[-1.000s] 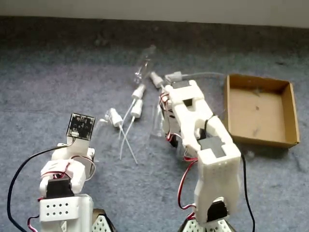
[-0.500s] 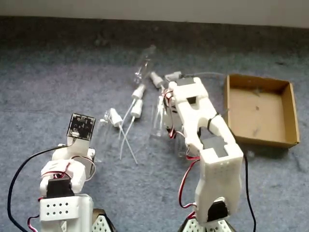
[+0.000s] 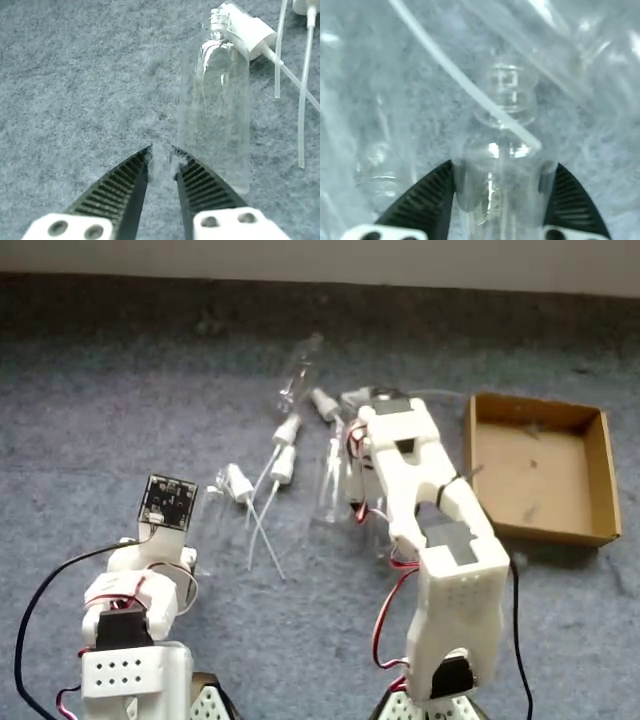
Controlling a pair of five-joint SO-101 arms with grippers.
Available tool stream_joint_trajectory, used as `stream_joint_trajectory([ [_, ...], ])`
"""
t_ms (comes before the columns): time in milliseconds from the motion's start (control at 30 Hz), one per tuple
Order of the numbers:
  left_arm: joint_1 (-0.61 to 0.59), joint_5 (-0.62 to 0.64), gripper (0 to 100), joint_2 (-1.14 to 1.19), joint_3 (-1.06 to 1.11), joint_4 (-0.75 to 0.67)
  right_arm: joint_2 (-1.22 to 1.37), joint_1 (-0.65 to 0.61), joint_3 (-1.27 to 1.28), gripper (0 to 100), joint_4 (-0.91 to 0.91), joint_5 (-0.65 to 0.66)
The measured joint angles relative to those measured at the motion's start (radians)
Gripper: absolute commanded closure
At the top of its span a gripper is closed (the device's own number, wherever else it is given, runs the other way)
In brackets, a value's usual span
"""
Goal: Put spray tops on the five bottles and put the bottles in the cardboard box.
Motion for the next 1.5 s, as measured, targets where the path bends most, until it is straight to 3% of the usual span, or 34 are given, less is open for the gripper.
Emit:
stream_joint_trajectory([
  [233,0.000,0.000,98,0.000,0.000,0.000,0.000,0.003,0.000,79.6,0.000,0.103],
  [433,0.000,0.000,98,0.000,0.018,0.000,0.000,0.023,0.000,79.6,0.000,0.270],
  [667,0.000,0.000,98,0.000,0.018,0.000,0.000,0.048,0.000,79.6,0.005,0.305],
  [867,0.000,0.000,98,0.000,0.018,0.000,-0.014,0.072,-0.068,79.6,0.138,0.307],
  [1233,0.000,0.000,98,0.000,0.018,0.000,-0.439,0.080,-0.155,79.6,0.377,0.364],
  [1500,0.000,0.000,98,0.000,0.018,0.000,-0.878,0.077,-0.110,79.6,0.393,0.387],
])
